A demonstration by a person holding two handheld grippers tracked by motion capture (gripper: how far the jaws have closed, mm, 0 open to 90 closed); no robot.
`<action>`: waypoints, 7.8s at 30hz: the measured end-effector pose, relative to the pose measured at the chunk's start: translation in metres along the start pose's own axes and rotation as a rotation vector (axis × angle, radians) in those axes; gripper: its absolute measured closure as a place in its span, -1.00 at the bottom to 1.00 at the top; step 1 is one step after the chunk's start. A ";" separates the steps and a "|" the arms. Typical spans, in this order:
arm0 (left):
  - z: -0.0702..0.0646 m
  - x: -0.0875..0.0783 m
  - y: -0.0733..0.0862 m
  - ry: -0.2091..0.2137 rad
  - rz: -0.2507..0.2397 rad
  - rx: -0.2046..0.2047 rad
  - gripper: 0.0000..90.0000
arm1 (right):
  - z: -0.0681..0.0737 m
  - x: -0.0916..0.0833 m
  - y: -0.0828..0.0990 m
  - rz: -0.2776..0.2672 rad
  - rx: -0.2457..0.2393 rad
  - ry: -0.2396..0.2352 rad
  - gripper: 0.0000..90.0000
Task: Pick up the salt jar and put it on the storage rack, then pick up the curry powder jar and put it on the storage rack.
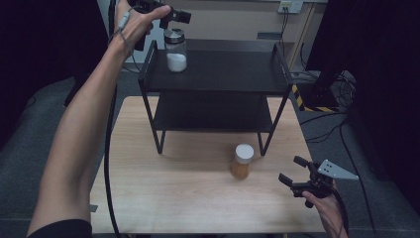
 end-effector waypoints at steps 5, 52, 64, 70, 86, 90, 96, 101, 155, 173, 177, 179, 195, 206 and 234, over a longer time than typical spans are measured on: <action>-0.005 -0.016 -0.005 0.024 -0.028 0.009 -0.85 | 0.000 0.000 0.000 0.000 -0.001 0.001 -0.98; -0.071 -0.059 0.178 0.375 -0.125 0.268 -0.87 | 0.002 0.005 0.000 0.020 -0.002 -0.017 -0.97; -0.061 -0.059 0.240 0.338 -0.129 0.216 -0.88 | 0.003 0.007 0.000 0.025 -0.002 -0.016 -0.97; -0.062 -0.047 0.280 0.307 -0.086 0.200 -0.88 | 0.003 0.008 0.000 0.028 -0.002 -0.018 -0.97; -0.064 -0.030 0.344 0.249 0.004 0.146 -0.88 | 0.003 0.008 0.000 0.031 -0.005 -0.018 -0.97; -0.067 -0.028 0.355 0.242 0.021 0.141 -0.88 | 0.003 0.009 0.000 0.034 -0.005 -0.019 -0.97; -0.071 -0.026 0.373 0.217 0.047 0.127 -0.88 | 0.004 0.009 0.000 0.035 -0.007 -0.019 -0.97; -0.073 -0.029 0.385 0.164 0.038 0.116 -0.88 | 0.004 0.009 0.000 0.035 -0.006 -0.020 -0.97; -0.043 -0.055 0.416 0.008 -0.115 -0.014 -0.98 | 0.005 0.008 -0.001 0.032 -0.018 -0.026 -0.97; -0.036 -0.062 0.421 0.031 -0.142 -0.017 -0.98 | 0.018 0.002 -0.045 0.075 -0.077 -0.085 -0.98; -0.036 -0.061 0.421 0.030 -0.137 -0.017 -0.97 | 0.021 -0.002 -0.062 0.101 -0.089 -0.105 -0.98; -0.037 -0.061 0.421 0.027 -0.131 -0.009 -0.97 | 0.023 -0.003 -0.070 0.114 -0.099 -0.114 -0.98; -0.030 -0.064 0.423 0.032 -0.144 -0.051 -0.97 | 0.029 -0.001 -0.130 0.213 -0.144 -0.146 -0.97; -0.030 -0.063 0.423 0.029 -0.134 -0.045 -0.97 | 0.025 0.011 -0.160 0.290 -0.166 -0.159 -0.96; -0.031 -0.060 0.424 0.034 -0.124 -0.043 -0.97 | -0.001 0.055 -0.163 0.435 -0.220 -0.212 -0.93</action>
Point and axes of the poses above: each handheld gripper's, and its own axes: x roughly forward along the jaws, y roughly out of its underside, z roughly to its left, the point moved 9 cm from there along x, roughly forward along the jaws, and after that the axes turned 10 degrees about -y, right-handed, at the moved point
